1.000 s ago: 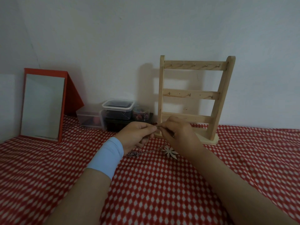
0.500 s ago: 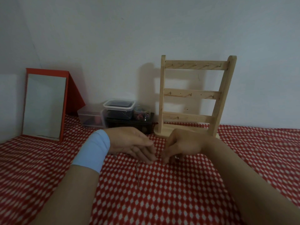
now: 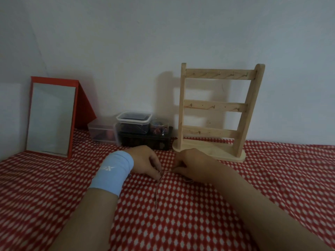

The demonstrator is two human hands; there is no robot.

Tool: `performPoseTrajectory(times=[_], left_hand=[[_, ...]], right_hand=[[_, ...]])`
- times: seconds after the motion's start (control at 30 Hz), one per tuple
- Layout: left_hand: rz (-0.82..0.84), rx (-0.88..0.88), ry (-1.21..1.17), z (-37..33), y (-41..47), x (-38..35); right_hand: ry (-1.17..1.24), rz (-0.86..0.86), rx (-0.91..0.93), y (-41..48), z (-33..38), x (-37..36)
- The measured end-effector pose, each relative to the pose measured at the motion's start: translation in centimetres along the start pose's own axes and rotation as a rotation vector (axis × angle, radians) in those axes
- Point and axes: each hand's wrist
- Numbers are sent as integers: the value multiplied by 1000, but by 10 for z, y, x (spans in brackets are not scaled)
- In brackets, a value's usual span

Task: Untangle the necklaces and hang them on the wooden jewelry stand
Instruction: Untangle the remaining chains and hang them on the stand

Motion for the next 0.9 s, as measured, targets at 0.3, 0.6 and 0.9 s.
performPoseTrajectory(times=[0.3,0.6,0.9], left_hand=[[-163,-66,-117,-1,10,-8],[-414,-208,-378,-8,17,-10],[-467,-145,-811,3,18,-10]], right_hand=[[-148,68,-225,-4,-13,18],[379,-37,-40,3,1,-4],[887,127,-85,-4,-4,1]])
Point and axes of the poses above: each hand's wrist, its own y-axis towards the middle knuckle, its own x-axis out of the back of the hand, z = x × y, and after that the axes turned 10 degrees about -x, right-handed
